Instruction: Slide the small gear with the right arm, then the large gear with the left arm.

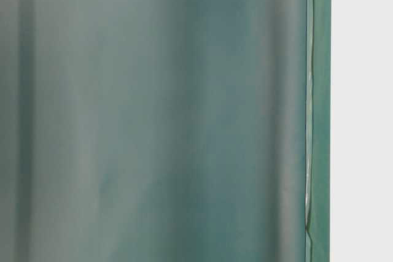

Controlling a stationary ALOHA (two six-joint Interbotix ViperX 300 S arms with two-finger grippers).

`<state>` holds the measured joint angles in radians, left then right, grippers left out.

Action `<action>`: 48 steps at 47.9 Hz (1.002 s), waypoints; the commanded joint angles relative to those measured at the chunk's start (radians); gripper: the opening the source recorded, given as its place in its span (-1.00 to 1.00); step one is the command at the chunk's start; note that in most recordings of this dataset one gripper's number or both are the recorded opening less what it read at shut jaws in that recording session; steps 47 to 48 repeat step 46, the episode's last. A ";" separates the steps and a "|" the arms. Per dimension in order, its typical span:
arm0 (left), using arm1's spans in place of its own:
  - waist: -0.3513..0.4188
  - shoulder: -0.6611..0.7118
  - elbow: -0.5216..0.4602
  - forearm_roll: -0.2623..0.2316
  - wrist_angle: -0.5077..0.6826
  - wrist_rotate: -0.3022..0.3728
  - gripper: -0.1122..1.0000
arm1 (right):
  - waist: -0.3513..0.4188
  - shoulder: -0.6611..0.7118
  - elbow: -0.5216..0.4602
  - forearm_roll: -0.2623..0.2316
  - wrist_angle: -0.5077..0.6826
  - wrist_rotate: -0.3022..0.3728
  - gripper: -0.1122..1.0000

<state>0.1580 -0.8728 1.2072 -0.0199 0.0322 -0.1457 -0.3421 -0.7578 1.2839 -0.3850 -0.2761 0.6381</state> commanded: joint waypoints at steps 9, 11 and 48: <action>-0.023 0.003 -0.005 0.002 -0.014 -0.003 -0.80 | 0.006 0.000 0.000 0.000 -0.009 0.000 0.11; -0.028 0.003 -0.006 0.002 -0.017 -0.003 -0.80 | 0.006 0.000 0.002 0.000 -0.009 0.000 0.11; -0.049 0.003 0.028 0.002 -0.086 -0.003 -0.80 | 0.006 0.002 0.008 -0.002 -0.011 0.000 0.11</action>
